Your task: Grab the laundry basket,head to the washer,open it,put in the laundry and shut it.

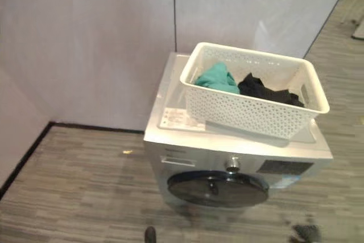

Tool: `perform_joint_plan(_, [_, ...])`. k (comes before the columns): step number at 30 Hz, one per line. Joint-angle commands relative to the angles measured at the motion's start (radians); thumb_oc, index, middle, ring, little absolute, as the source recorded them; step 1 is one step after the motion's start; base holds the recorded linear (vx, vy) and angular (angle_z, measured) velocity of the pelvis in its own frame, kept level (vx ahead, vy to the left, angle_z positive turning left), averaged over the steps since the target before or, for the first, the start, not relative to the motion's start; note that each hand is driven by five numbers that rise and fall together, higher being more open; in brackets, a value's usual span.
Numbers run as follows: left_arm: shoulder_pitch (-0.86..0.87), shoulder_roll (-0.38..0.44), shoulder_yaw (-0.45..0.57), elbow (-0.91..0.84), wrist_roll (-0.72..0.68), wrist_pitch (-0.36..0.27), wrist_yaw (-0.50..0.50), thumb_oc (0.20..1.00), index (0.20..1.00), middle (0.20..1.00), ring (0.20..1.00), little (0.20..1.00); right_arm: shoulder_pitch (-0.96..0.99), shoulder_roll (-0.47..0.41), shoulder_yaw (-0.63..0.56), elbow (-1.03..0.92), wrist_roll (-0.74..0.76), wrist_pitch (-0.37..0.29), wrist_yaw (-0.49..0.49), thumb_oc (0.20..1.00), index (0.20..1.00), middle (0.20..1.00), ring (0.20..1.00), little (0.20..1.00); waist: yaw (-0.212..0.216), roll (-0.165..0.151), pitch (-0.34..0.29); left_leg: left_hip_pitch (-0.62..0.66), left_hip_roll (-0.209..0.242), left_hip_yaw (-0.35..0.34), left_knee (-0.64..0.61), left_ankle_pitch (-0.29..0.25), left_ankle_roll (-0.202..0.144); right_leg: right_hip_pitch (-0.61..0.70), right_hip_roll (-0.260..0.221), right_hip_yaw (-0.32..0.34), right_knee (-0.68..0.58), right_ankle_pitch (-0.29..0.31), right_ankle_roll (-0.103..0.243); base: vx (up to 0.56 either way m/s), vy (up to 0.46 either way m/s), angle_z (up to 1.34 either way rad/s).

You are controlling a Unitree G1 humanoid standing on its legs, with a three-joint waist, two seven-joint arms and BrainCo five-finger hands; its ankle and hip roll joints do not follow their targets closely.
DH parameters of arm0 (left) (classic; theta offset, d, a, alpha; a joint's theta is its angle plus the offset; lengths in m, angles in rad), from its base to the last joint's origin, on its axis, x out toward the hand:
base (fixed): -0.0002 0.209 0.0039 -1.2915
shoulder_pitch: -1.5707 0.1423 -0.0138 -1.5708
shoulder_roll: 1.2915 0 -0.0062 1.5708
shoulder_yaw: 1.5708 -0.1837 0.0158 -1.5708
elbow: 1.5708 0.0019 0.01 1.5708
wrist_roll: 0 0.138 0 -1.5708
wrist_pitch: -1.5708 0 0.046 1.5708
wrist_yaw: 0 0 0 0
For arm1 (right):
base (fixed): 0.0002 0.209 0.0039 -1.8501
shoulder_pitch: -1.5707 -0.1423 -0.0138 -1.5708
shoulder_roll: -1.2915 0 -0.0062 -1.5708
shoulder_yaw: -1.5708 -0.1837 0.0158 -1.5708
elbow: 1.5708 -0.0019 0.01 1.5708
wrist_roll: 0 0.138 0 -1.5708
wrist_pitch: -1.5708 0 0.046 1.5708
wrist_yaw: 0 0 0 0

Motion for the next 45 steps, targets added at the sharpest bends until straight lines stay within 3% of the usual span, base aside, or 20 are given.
perform_joint_plan(1, [-0.016, 0.024, 0.002, -0.002, 0.094, 0.018, 0.038, 1.000, 1.000, 1.000, 1.000, 1.000, -0.070, -0.014, -0.045, 0.042, -0.013, -0.016, 0.012, 1.000, 1.000, 1.000, 1.000, 1.000, 0.017, 0.024, 0.031, 0.062, 0.047, -0.029, 0.009, -0.120, -0.003, -0.005, -0.014, 0.006, 0.062, -0.122, -0.014, -0.04, -0.066, -0.01])
perform_joint_plan(7, [-0.055, 0.007, -0.142, -0.040, 0.182, 0.011, 0.069, 1.000, 1.000, 1.000, 1.000, 1.000, -0.175, 0.056, 0.121, 0.332, 0.027, -0.006, 0.025, 1.000, 1.000, 1.000, 1.000, 1.000, 0.046, 0.039, 0.038, 0.046, 0.084, -0.042, 0.009, -0.085, -0.033, 0.012, 0.022, 0.001, 0.010, -0.120, -0.029, -0.09, -0.100, 0.01])
perform_joint_plan(11, [-0.068, 0.001, -0.167, -0.050, 0.185, 0.006, 0.082, 1.000, 1.000, 1.000, 1.000, 1.000, -0.203, 0.074, 0.175, 0.376, 0.012, -0.007, 0.020, 1.000, 1.000, 1.000, 1.000, 1.000, 0.056, 0.048, 0.041, 0.030, 0.102, -0.052, 0.009, -0.064, -0.045, 0.007, 0.038, -0.004, 0.007, -0.131, -0.037, -0.10, -0.095, -0.02])
perform_joint_plan(13, [-0.078, -0.011, -0.200, -0.064, 0.195, -0.004, 0.106, 1.000, 1.000, 1.000, 1.000, 1.000, -0.238, 0.084, 0.228, 0.417, -0.017, -0.011, 0.002, 1.000, 1.000, 1.000, 1.000, 1.000, 0.074, 0.061, 0.062, 0.000, 0.126, -0.071, 0.009, -0.026, -0.060, 0.001, 0.059, -0.018, 0.007, -0.148, -0.046, -0.20, -0.153, 0.09])
perform_joint_plan(17, [-0.107, -0.031, -0.231, -0.067, 0.198, -0.013, 0.130, 1.000, 1.000, 1.000, 1.000, 1.000, -0.294, 0.077, 0.293, 0.468, -0.084, -0.007, -0.022, 1.000, 1.000, 1.000, 1.000, 1.000, 0.090, 0.075, 0.105, -0.057, 0.133, -0.101, 0.009, 0.025, -0.078, 0.001, 0.065, -0.043, 0.007, -0.168, -0.060, -0.25, -0.098, 0.26])
perform_joint_plan(19, [-0.127, -0.034, -0.244, -0.063, 0.209, -0.016, 0.125, 1.000, 1.000, 1.000, 1.000, 1.000, -0.305, 0.048, 0.286, 0.468, -0.075, -0.007, -0.036, 1.000, 1.000, 1.000, 1.000, 1.000, 0.061, 0.031, 0.135, -0.094, 0.108, 0.012, 0.321, -0.175, -0.027, -0.033, 0.016, -0.068, 0.007, -0.138, -0.078, -0.42, -0.086, 0.64])
perform_joint_plan(22, [-0.110, -0.038, -0.222, -0.048, 0.211, -0.016, 0.117, 1.000, 1.000, 1.000, 1.000, 1.000, -0.297, 0.047, 0.263, 0.492, -0.068, -0.005, -0.034, 1.000, 1.000, 1.000, 1.000, 1.000, 0.046, 0.029, 0.114, -0.052, 0.098, 0.013, 0.602, -0.295, -0.007, -0.061, 0.009, -0.079, 0.007, -0.112, -0.088, -0.15, 0.052, 0.41])
perform_joint_plan(23, [-0.109, -0.039, -0.222, -0.048, 0.211, -0.016, 0.117, 1.000, 1.000, 1.000, 1.000, 1.000, -0.297, 0.046, 0.264, 0.492, -0.068, -0.005, -0.034, 1.000, 1.000, 1.000, 1.000, 1.000, 0.046, 0.031, 0.114, -0.054, 0.101, 0.011, 0.608, -0.300, -0.007, -0.060, 0.012, -0.079, 0.007, -0.113, -0.088, -0.03, 0.092, 0.24])
perform_joint_plan(24, [-0.104, -0.038, -0.215, -0.044, 0.212, -0.016, 0.111, 1.000, 1.000, 1.000, 1.000, 1.000, -0.294, 0.045, 0.255, 0.496, -0.067, -0.005, -0.034, 1.000, 1.000, 1.000, 1.000, 1.000, 0.042, 0.036, 0.103, -0.017, 0.084, -0.003, 0.608, -0.315, -0.011, -0.070, 0.013, -0.080, 0.007, -0.105, -0.082, -0.02, 0.201, 0.33])
perform_joint_plan(25, [-0.098, -0.040, -0.214, -0.037, 0.219, -0.017, 0.104, 1.000, 1.000, 1.000, 1.000, 1.000, -0.284, 0.046, 0.239, 0.503, -0.060, -0.004, -0.033, 1.000, 1.000, 1.000, 1.000, 1.000, 0.031, 0.048, 0.084, 0.066, 0.038, -0.036, 0.520, -0.339, -0.010, -0.088, 0.013, -0.081, 0.007, -0.084, -0.068, -0.02, 0.199, 0.27])
perform_joint_plan(26, [-0.098, -0.040, -0.214, -0.037, 0.219, -0.017, 0.104, 1.000, 1.000, 1.000, 1.000, 1.000, -0.284, 0.046, 0.239, 0.503, -0.060, -0.004, -0.033, 1.000, 1.000, 1.000, 1.000, 1.000, 0.031, 0.048, 0.085, 0.067, 0.038, -0.035, 0.519, -0.339, -0.009, -0.088, 0.013, -0.081, 0.007, -0.084, -0.068, -0.03, 0.246, 0.26])
perform_joint_plan(27, [-0.102, -0.045, -0.222, -0.036, 0.232, -0.017, 0.101, 1.000, 1.000, 1.000, 1.000, 1.000, -0.275, 0.052, 0.226, 0.506, -0.055, -0.003, -0.028, 1.000, 1.000, 1.000, 1.000, 1.000, 0.015, 0.052, 0.069, 0.128, 0.021, -0.013, 0.418, -0.395, 0.011, -0.110, -0.002, -0.091, 0.008, -0.065, -0.049, -0.05, 0.192, 0.27])
perform_joint_plan(29, [-0.107, -0.045, -0.240, -0.038, 0.256, -0.018, 0.085, 1.000, 1.000, 1.000, 1.000, 1.000, -0.256, 0.057, 0.196, 0.482, -0.045, -0.002, -0.029, 1.000, 1.000, 1.000, 1.000, 1.000, -0.005, 0.051, 0.048, 0.173, -0.020, 0.003, 0.238, -0.429, 0.039, -0.169, -0.041, -0.092, 0.018, -0.009, -0.013, -0.18, 0.363, 0.47])
perform_joint_plan(31, [-0.113, -0.034, -0.254, -0.053, 0.279, -0.019, 0.081, 1.000, 1.000, 1.000, 1.000, 1.000, -0.250, 0.055, 0.187, 0.436, -0.049, -0.001, -0.032, 1.000, 1.000, 1.000, 1.000, 1.000, -0.010, 0.044, 0.064, 0.176, -0.041, -0.007, 0.185, -0.413, 0.057, -0.218, -0.065, -0.074, 0.067, 0.017, 0.006, -0.19, 0.234, 0.41])
perform_joint_plan(35, [-0.114, -0.009, -0.249, -0.077, 0.288, -0.019, 0.090, 1.000, 1.000, 1.000, 1.000, 1.000, -0.250, 0.035, 0.158, 0.342, -0.042, 0.001, -0.049, 1.000, 1.000, 1.000, 1.000, 1.000, -0.011, 0.039, 0.093, 0.163, -0.057, -0.005, 0.167, -0.391, 0.080, -0.273, -0.089, -0.041, 0.171, -0.001, 0.028, -0.20, 0.129, 0.02])
perform_joint_plan(37, [-0.115, 0.008, -0.234, -0.083, 0.295, -0.021, 0.089, 1.000, 1.000, 1.000, 1.000, 1.000, -0.245, -0.007, 0.102, 0.272, -0.054, 0.000, -0.076, 1.000, 1.000, 1.000, 1.000, 1.000, -0.018, 0.025, 0.104, 0.129, -0.078, -0.017, 0.164, -0.360, 0.100, -0.267, -0.106, 0.048, 0.211, -0.012, 0.026, -0.24, 0.062, -0.04])
perform_joint_plan(42, [-0.106, 0.026, -0.222, -0.074, 0.310, -0.017, 0.090, 1.000, 1.000, 1.000, 1.000, 1.000, -0.215, -0.072, 0.002, 0.175, -0.071, -0.004, -0.110, 1.000, 1.000, 1.000, 1.000, 1.000, -0.009, 0.017, 0.072, 0.095, -0.066, -0.032, 0.152, -0.333, 0.106, -0.212, -0.145, 0.112, 0.241, -0.015, 0.024, -0.12, -0.043, 0.12])
perform_joint_plan(45, [-0.088, 0.042, -0.191, -0.080, 0.305, -0.022, 0.087, 1.000, 1.000, 1.000, 1.000, 1.000, -0.190, -0.117, -0.072, 0.070, -0.108, -0.013, -0.132, 1.000, 1.000, 1.000, 1.000, 1.000, 0.018, -0.007, 0.034, 0.057, -0.037, -0.030, 0.162, -0.324, 0.100, -0.160, -0.204, 0.110, 0.230, 0.041, 0.043, -0.08, -0.184, 0.15])
